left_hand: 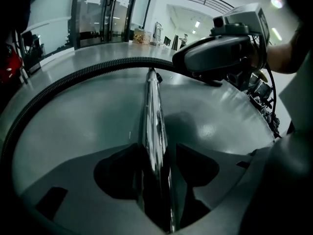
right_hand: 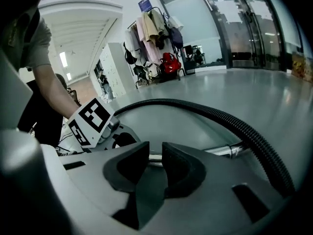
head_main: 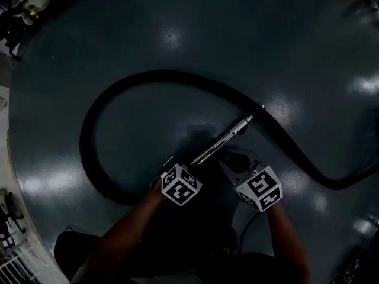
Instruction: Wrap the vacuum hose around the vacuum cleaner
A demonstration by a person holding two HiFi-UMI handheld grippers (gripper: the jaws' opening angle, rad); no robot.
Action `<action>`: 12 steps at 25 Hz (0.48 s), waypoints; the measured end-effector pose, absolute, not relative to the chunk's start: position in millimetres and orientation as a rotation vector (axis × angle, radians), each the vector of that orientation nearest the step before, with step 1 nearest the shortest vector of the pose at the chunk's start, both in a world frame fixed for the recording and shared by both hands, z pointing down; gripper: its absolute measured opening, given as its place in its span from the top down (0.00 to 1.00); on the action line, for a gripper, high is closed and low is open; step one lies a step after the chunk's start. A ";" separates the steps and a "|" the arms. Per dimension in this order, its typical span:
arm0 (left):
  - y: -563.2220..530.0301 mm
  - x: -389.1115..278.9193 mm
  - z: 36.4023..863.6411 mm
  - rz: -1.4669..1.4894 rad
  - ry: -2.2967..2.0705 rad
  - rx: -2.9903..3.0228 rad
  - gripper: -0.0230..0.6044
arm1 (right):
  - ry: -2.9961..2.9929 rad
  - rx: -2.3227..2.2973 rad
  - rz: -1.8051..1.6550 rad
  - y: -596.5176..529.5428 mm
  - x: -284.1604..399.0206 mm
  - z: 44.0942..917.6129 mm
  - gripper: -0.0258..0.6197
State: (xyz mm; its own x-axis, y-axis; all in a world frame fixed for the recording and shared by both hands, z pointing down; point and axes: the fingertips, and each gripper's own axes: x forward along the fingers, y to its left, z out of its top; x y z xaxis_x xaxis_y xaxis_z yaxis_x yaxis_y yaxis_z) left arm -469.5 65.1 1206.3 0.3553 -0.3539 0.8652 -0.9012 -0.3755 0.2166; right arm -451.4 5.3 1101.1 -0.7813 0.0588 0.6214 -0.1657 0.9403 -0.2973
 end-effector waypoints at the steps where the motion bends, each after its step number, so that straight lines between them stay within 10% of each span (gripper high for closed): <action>1: 64.6 -471.1 1207.2 0.992 -1.110 1.910 0.56 | -2.428 0.075 0.453 6.8 -451.0 1103.9 0.86; 9: 74.5 -474.7 1202.2 0.997 -1.038 1.853 0.68 | -2.398 0.136 0.731 6.5 -435.2 1112.7 0.86; 12: 86.8 -475.9 1194.8 0.997 -0.986 1.829 0.68 | -2.358 0.182 0.909 3.9 -428.2 1115.5 0.70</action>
